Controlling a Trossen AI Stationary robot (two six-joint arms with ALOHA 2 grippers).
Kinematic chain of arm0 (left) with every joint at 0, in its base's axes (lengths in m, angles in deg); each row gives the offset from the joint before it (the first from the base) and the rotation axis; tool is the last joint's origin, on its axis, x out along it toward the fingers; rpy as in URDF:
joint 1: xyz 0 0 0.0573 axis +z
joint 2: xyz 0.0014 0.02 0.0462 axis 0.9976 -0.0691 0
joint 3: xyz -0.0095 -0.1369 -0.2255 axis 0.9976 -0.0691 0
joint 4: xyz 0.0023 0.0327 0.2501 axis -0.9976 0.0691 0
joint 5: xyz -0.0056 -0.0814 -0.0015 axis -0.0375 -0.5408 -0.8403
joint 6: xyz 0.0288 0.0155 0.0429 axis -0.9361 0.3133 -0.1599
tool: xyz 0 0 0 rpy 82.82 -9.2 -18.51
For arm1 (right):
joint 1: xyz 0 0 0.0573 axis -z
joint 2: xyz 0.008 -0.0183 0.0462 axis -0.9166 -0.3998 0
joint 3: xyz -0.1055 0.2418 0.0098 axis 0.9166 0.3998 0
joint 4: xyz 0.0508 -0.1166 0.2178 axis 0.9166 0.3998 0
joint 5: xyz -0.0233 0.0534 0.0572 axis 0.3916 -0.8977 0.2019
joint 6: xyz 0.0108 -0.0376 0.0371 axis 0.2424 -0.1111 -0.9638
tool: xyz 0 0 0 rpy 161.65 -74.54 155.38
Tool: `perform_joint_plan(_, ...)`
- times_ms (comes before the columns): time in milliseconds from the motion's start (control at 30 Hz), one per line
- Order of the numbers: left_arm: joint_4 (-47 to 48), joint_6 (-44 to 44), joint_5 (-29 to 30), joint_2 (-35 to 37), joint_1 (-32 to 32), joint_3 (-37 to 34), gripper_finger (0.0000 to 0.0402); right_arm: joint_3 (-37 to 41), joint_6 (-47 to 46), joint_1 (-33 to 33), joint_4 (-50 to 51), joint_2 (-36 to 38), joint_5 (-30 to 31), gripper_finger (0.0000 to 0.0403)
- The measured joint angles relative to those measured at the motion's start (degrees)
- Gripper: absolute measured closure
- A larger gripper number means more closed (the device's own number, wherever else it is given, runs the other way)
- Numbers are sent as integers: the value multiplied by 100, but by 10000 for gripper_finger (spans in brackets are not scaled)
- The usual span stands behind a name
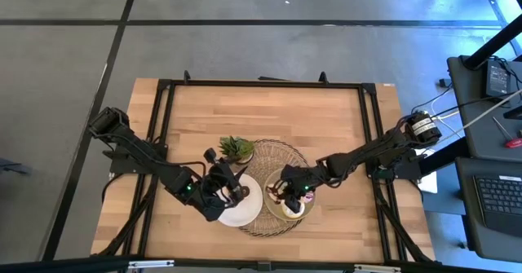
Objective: Pick & Place donuts
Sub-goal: Put the big black donut on the brown plate
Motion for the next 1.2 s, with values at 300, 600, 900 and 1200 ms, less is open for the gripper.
perform_joint_plan(300,0,0,-16,-2,0,0,258,0,-1,-114,-65,-2,103,358)
perform_joint_plan(600,7,0,-20,-2,0,0,258,0,-12,-216,-621,-425,-34,358)
perform_joint_plan(900,26,0,-24,-2,0,0,258,2,-11,-212,-793,-573,-298,358)
perform_joint_plan(1200,26,0,-27,-2,0,0,258,0,375,-168,-716,-566,-780,357)
